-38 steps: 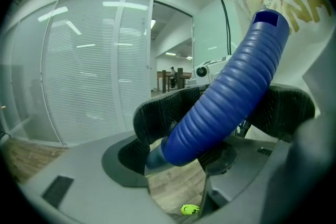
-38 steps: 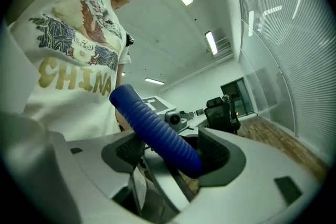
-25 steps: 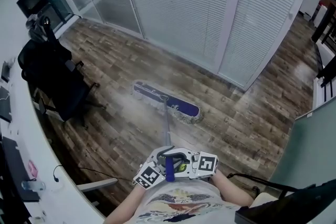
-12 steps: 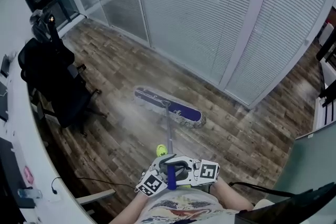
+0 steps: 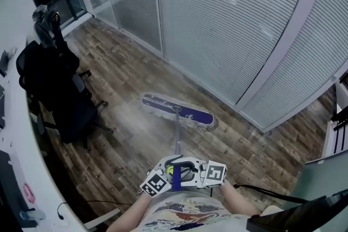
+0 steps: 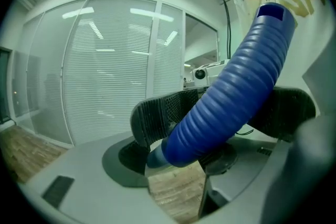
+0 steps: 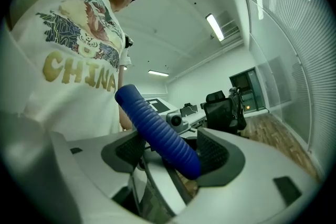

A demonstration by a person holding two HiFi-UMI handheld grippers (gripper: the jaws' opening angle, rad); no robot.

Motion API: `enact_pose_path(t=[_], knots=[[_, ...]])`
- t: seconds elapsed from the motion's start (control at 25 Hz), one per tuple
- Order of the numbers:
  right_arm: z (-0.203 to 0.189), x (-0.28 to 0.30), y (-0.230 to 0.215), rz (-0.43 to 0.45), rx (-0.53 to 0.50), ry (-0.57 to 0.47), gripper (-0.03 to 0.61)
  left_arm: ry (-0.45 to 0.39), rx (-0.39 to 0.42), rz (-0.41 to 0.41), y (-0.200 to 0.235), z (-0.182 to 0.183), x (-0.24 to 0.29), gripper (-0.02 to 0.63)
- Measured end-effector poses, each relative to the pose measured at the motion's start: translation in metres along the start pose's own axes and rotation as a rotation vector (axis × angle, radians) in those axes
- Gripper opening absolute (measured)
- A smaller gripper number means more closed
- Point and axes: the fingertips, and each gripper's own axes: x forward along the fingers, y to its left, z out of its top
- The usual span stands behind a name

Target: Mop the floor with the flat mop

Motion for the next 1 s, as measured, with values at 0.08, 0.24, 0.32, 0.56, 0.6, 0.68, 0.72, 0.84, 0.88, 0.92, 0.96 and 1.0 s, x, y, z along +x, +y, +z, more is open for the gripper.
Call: enact_pose_path(t=[0.08, 0.24, 0.32, 0.56, 0.6, 0.68, 0.72, 0.84, 0.88, 0.92, 0.96, 1.0], knots=[[0.008, 0.011, -0.032, 0.004, -0.01, 0.0, 0.281, -0.006, -0.006, 0.004, 0.035, 0.003, -0.002, 0.229], [0.012, 0.032, -0.087, 0.008, -0.023, 0.019, 0.282, 0.018, 0.023, 0.006, 0.094, -0.004, -0.001, 0.229], [0.014, 0.037, -0.104, 0.012, -0.021, 0.029, 0.282, 0.032, 0.028, 0.002, 0.111, -0.005, 0.001, 0.229], [0.031, 0.045, -0.162, 0.002, -0.023, -0.002, 0.284, -0.006, 0.002, 0.004, 0.171, 0.009, 0.008, 0.229], [0.033, 0.045, -0.171, 0.004, -0.024, -0.002, 0.284, -0.007, -0.001, 0.005, 0.18, 0.01, 0.011, 0.229], [0.036, 0.045, -0.188, 0.015, -0.025, 0.003, 0.284, 0.0, -0.005, 0.013, 0.197, 0.01, 0.016, 0.229], [0.037, 0.046, -0.197, 0.021, -0.024, 0.003, 0.282, 0.007, -0.005, 0.018, 0.206, 0.01, 0.019, 0.229], [0.042, 0.043, -0.226, 0.03, -0.026, -0.008, 0.284, 0.012, -0.005, 0.022, 0.234, 0.014, 0.029, 0.229], [0.046, 0.043, -0.236, 0.032, -0.028, -0.013, 0.282, 0.011, -0.006, 0.022, 0.243, 0.017, 0.032, 0.229], [0.051, 0.043, -0.246, 0.033, -0.027, -0.019, 0.282, 0.012, -0.005, 0.022, 0.254, 0.019, 0.035, 0.229], [0.057, 0.044, -0.257, 0.033, -0.017, -0.029, 0.282, 0.014, -0.003, 0.021, 0.265, 0.022, 0.038, 0.229], [0.063, 0.044, -0.27, 0.031, -0.009, -0.037, 0.282, 0.017, -0.001, 0.02, 0.278, 0.025, 0.042, 0.229]])
